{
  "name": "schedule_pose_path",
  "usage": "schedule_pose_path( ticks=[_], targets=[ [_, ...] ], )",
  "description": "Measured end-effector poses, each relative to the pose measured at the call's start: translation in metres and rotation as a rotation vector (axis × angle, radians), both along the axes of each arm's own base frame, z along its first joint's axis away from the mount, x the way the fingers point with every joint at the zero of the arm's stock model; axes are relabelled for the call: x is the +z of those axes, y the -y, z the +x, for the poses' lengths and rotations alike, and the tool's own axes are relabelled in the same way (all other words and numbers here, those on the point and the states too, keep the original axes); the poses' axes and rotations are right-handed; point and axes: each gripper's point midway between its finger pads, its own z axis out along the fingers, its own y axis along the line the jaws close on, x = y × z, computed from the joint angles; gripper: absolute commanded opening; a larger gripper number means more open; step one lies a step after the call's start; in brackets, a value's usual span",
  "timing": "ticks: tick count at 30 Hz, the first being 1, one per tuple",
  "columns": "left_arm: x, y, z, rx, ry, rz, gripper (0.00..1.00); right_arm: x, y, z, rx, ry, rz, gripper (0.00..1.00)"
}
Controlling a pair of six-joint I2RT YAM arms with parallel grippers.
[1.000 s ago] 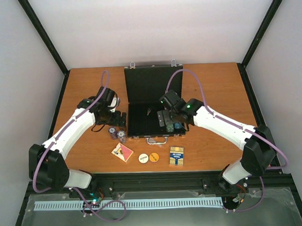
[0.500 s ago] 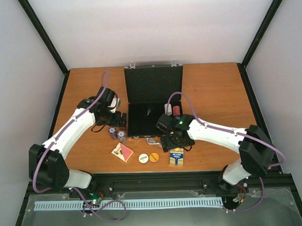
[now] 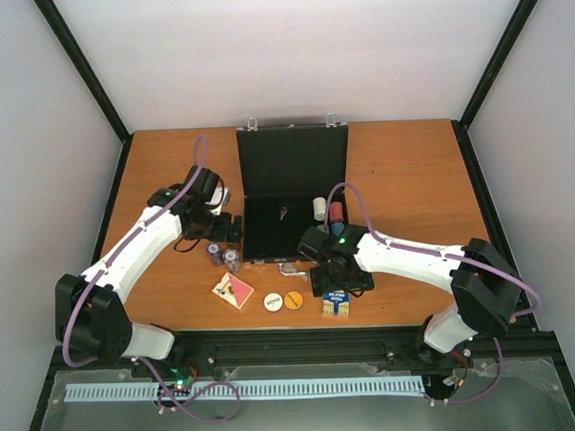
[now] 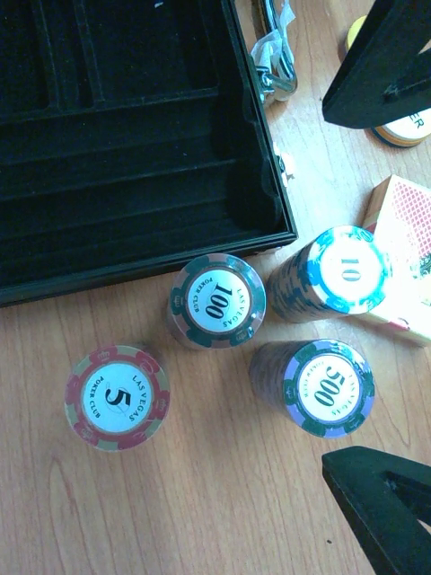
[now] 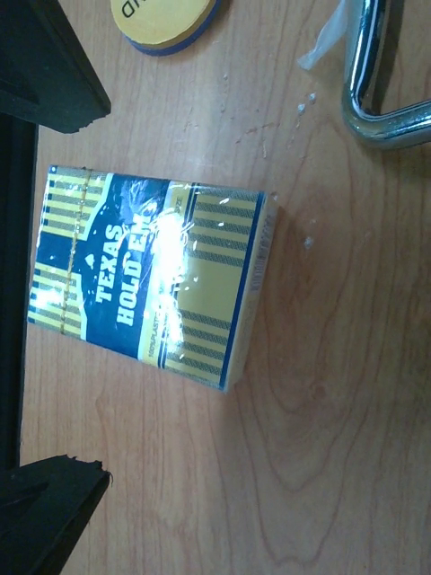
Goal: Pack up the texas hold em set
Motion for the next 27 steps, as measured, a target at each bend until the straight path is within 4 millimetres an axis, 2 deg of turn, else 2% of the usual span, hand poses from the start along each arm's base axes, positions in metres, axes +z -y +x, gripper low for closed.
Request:
schedule_pose_path(
  ticks=[5,11,20,23,25,27],
  targets=[
    [-0.002,0.001,0.0,-0.002,-0.007,-0.002,1.0,-0.005,-0.005,0.0,-0.037,-0.006,0.022,1.0],
    [-0.005,0.005,0.003,-0.007,-0.013,-0.018,1.0,-0.02,0.0,-0.007,-0.075,-0.031,0.015,1.0],
    [-0.008,0.008,0.002,-0.012,-0.018,-0.029,1.0,-0.042,-0.002,-0.006,-0.093,-0.047,-0.002,0.99],
    [-0.011,0.007,0.001,-0.011,-0.025,-0.027,1.0,-0.049,-0.004,-0.005,-0.09,-0.053,-0.012,0.91],
    [-0.012,0.007,0.0,-0.011,-0.026,-0.026,1.0,-0.05,-0.007,-0.003,-0.082,-0.047,-0.001,0.77],
    [-0.012,0.007,0.001,-0.011,-0.025,-0.027,1.0,-0.05,-0.01,-0.001,-0.081,-0.04,0.007,0.59]
  ],
)
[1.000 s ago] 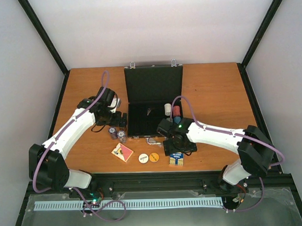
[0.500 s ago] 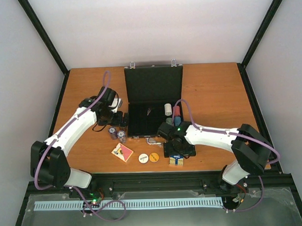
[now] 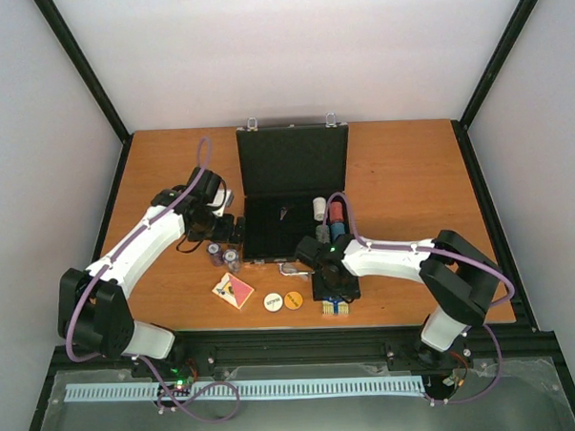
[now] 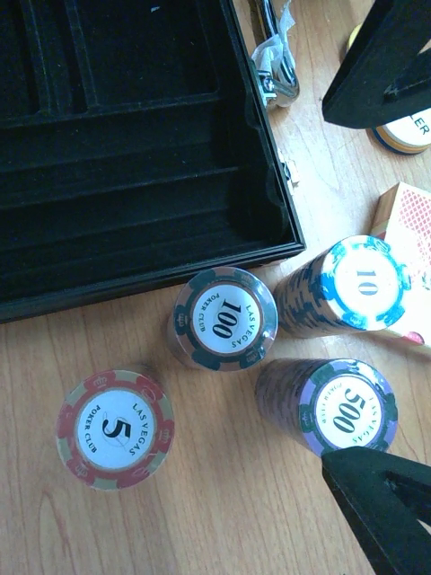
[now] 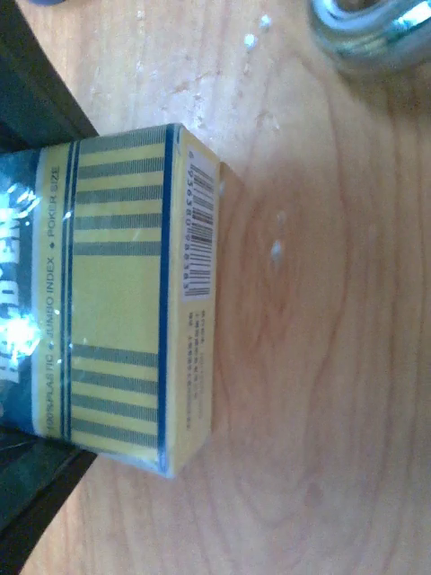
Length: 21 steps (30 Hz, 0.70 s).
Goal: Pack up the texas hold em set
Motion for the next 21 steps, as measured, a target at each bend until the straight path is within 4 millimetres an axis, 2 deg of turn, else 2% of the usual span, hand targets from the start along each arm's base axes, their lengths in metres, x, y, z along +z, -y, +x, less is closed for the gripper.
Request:
schedule_pose_path(
  ticks=[5,7,11,16,19,21],
  targets=[
    [0.0,0.0,0.0,0.0,0.001,0.0,1.0,0.001,0.001,0.001,0.002,0.01,-0.005,0.22],
    [-0.001,0.0,0.0,0.001,0.0,0.002,1.0,0.002,0.004,0.0,0.007,0.009,-0.014,0.14],
    [-0.002,-0.002,-0.002,0.002,-0.002,0.007,1.0,0.013,0.011,-0.004,0.026,0.01,-0.015,0.09],
    [0.0,-0.004,-0.001,0.007,0.01,0.016,1.0,0.044,0.007,-0.002,0.116,0.062,0.054,0.09],
    [0.002,-0.005,0.0,0.01,0.019,0.017,1.0,0.071,-0.006,0.007,0.21,0.117,0.102,0.1],
    [0.004,-0.005,0.0,0.014,0.024,0.016,1.0,0.09,-0.02,0.021,0.286,0.173,0.125,0.1]
  ],
)
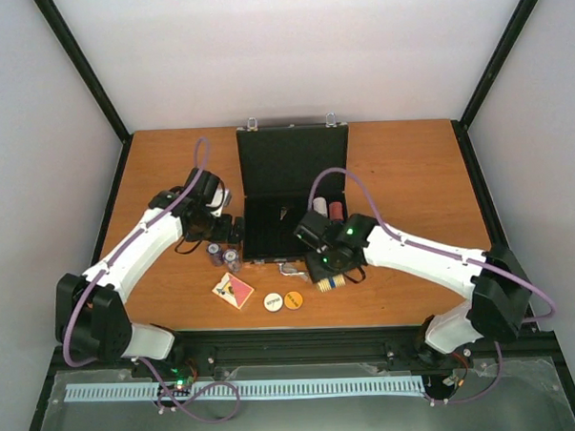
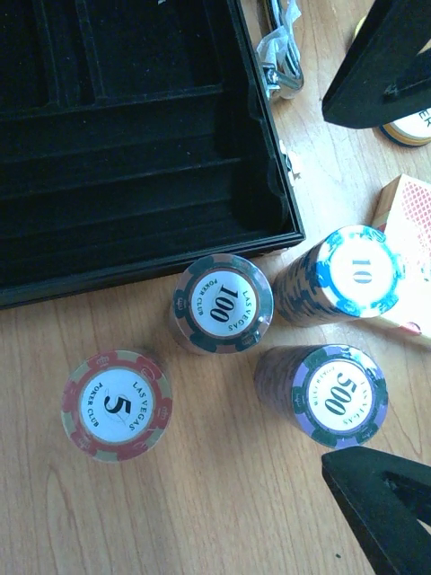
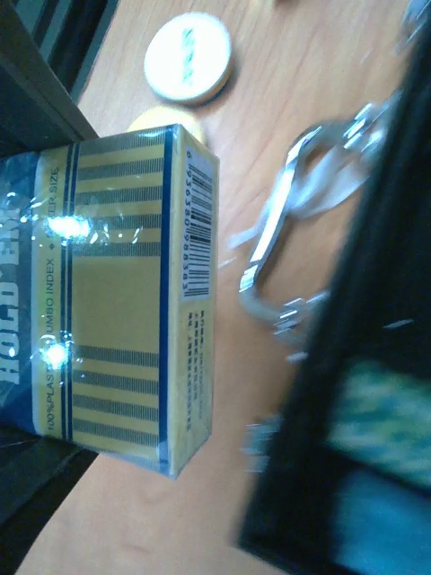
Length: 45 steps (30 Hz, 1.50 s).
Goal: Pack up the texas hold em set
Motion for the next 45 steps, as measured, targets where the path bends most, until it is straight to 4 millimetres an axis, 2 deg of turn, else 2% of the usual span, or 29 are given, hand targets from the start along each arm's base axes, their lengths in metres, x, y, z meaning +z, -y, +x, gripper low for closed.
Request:
schedule_pose_path(
  ticks=[4,6,10,14,20,26,33,35,40,43,45],
  targets=[
    [0.003,0.0,0.0,0.005,0.009,-0.003,1.0,0.033,-0.03,0.037,0.155,0.149,-0.01,0.1],
    [0.007,-0.001,0.0,0.01,0.021,-0.007,1.0,0.04,-0.042,0.058,0.228,0.219,-0.04,0.09],
    [0.014,-0.003,-0.001,0.018,0.043,-0.01,1.0,0.042,-0.061,0.095,0.362,0.309,-0.084,0.08],
    [0.017,-0.005,-0.004,0.02,0.045,-0.007,1.0,0.033,-0.067,0.123,0.492,0.381,-0.135,0.08],
    [0.024,-0.007,-0.006,0.025,0.072,-0.011,1.0,0.025,-0.064,0.137,0.654,0.467,-0.252,0.08],
    [0.021,-0.008,-0.008,0.033,0.064,-0.006,1.0,0.021,-0.07,0.149,0.741,0.522,-0.307,0.09],
    [0.017,-0.011,-0.01,0.038,0.055,0.006,1.0,-0.011,-0.078,0.156,0.831,0.506,-0.363,0.11],
    [0.017,-0.011,-0.01,0.038,0.055,0.008,1.0,-0.019,-0.077,0.156,0.851,0.492,-0.373,0.17],
    [0.016,-0.012,-0.01,0.039,0.052,0.012,1.0,-0.034,-0.076,0.149,0.885,0.459,-0.371,0.55],
    [0.015,-0.011,-0.009,0.039,0.048,0.014,1.0,-0.036,-0.075,0.148,0.889,0.452,-0.369,0.74],
    [0.014,-0.011,-0.009,0.039,0.046,0.014,1.0,-0.038,-0.074,0.147,0.889,0.448,-0.371,0.78]
  ],
)
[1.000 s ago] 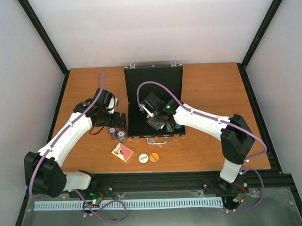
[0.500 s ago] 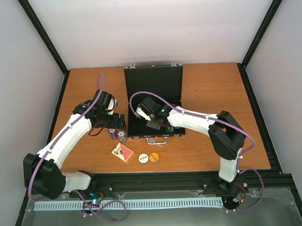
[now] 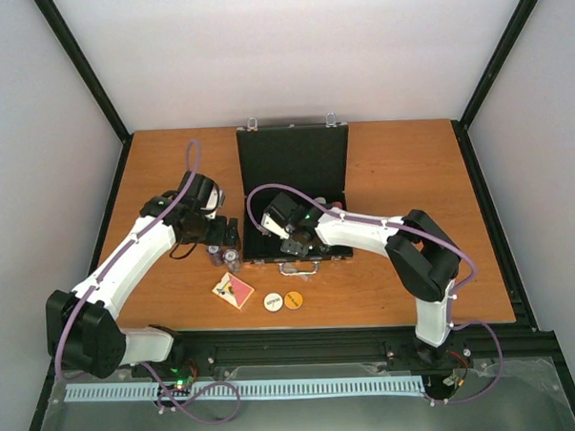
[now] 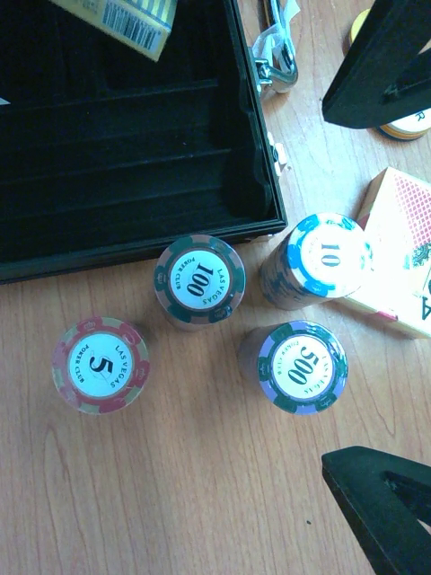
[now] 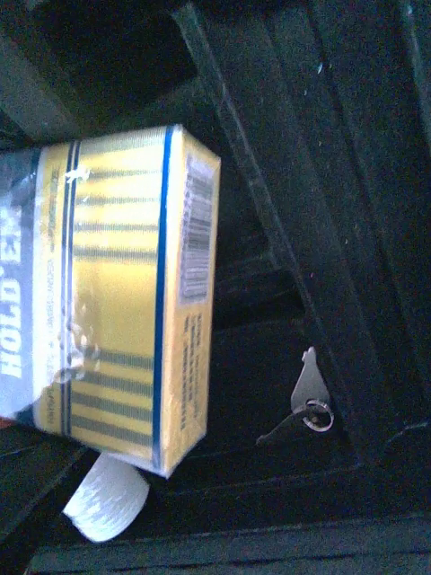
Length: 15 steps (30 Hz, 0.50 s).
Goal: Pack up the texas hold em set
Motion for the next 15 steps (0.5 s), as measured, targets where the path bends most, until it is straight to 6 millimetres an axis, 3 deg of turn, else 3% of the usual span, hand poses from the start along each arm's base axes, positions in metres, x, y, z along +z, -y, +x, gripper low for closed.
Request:
schedule_pose_path(
  ticks=[1,4,15],
  targets=[
    [-0.0001,0.0,0.0,0.0,0.0,0.0,1.0,-0.0013,0.0008,-0.0007,0.001,-0.002,-0.003,0.79],
    [-0.0002,0.0,0.0,0.0,-0.001,0.0,1.0,-0.0025,0.0005,-0.0015,-0.002,-0.007,0.002,0.94],
    [-0.0005,0.0001,0.0,0.0,-0.002,0.0,1.0,0.0019,-0.0021,-0.0023,-0.051,-0.046,0.071,1.0]
  ],
)
